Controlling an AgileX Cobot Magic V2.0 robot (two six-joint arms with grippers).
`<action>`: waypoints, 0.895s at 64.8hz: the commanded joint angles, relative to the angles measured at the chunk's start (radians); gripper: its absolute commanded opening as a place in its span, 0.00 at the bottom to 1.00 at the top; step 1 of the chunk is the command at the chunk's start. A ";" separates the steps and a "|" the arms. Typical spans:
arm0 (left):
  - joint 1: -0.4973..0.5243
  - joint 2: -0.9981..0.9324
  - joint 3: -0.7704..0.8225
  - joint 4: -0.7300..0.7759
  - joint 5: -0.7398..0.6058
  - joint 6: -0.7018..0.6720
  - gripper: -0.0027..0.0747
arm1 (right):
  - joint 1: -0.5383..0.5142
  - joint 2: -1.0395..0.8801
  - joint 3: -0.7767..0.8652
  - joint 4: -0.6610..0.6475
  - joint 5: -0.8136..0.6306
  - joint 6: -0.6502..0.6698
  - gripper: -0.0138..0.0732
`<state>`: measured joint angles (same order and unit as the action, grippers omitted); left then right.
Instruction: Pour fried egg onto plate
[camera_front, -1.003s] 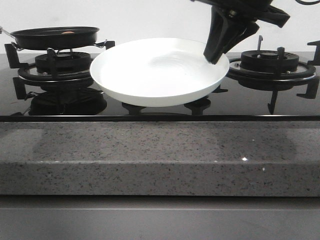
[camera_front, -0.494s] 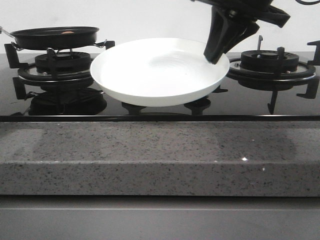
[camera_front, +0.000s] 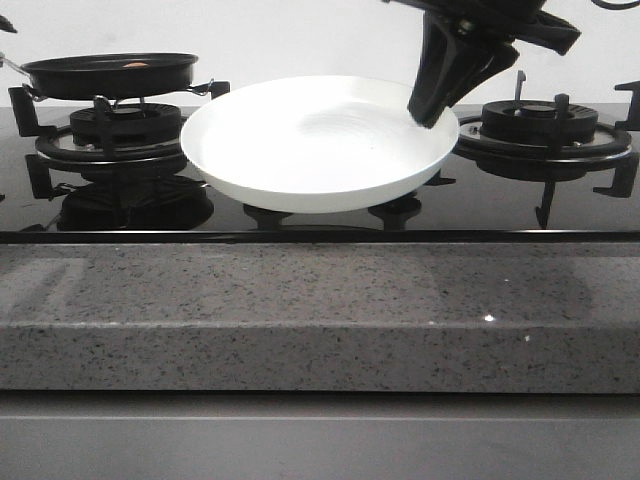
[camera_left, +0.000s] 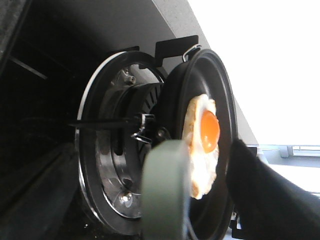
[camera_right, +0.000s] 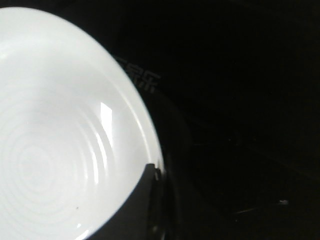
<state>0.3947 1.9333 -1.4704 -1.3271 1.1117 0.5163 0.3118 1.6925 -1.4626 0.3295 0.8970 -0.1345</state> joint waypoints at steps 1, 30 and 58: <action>-0.005 -0.040 -0.041 -0.078 0.034 0.005 0.77 | 0.000 -0.046 -0.023 0.023 -0.043 -0.006 0.08; 0.001 -0.040 -0.043 -0.100 0.073 0.005 0.47 | 0.000 -0.046 -0.023 0.023 -0.043 -0.006 0.08; 0.020 -0.040 -0.043 -0.104 0.079 0.005 0.44 | 0.000 -0.046 -0.023 0.023 -0.043 -0.006 0.08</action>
<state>0.4009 1.9453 -1.4833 -1.3507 1.1618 0.5163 0.3118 1.6925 -1.4626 0.3295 0.8970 -0.1345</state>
